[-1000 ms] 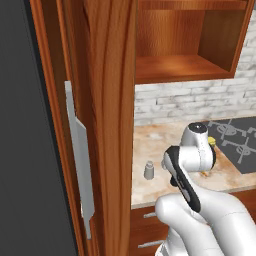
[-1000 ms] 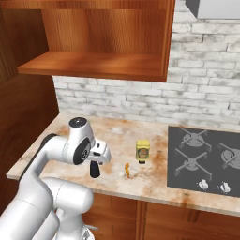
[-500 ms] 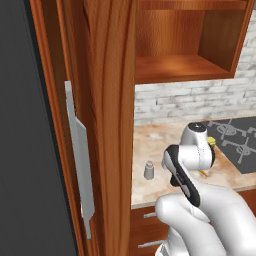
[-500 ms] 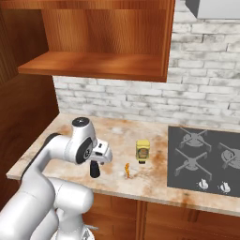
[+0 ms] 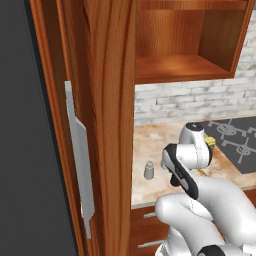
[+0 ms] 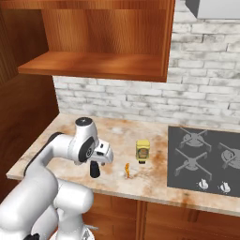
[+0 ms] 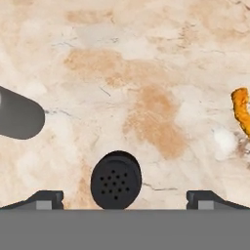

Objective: There are various items on the counter. Only move the condiments/shakers into the cabinet.

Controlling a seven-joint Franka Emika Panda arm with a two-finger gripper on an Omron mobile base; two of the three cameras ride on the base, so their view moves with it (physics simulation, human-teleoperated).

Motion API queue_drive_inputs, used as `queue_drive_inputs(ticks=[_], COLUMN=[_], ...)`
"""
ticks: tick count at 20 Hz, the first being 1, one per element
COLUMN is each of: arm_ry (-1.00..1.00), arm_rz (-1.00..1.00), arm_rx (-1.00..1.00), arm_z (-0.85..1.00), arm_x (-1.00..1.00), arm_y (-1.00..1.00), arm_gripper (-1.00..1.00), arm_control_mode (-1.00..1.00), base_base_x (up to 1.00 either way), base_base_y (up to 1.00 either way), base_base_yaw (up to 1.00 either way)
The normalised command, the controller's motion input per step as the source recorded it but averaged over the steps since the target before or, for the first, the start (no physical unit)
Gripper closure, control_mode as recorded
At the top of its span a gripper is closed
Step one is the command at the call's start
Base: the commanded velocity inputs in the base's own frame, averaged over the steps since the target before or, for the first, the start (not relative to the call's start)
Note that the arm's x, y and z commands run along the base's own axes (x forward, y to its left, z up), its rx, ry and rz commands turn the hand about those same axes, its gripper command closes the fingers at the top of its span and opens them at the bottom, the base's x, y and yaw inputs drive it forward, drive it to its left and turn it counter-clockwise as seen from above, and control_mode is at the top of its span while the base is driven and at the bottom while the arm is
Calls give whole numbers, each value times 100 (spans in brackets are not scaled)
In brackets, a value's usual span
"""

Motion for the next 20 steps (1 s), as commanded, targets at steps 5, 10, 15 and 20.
queue_drive_inputs(ticks=[5, 10, 15, 20], arm_ry=[11, 7, -4, -10], arm_rz=[0, 0, 0, 0], arm_rx=[0, 0, 0, 0], arm_z=[-32, -35, -23, -14], arm_x=[0, 0, 0, 0], arm_y=[11, 15, 3, 0], arm_gripper=[-100, -100, -100, 100], arm_control_mode=[-100, -100, -100, -100], base_base_x=[0, 0, 0, 0], base_base_y=[0, 0, 0, 0], base_base_yaw=[0, 0, 0, 0])
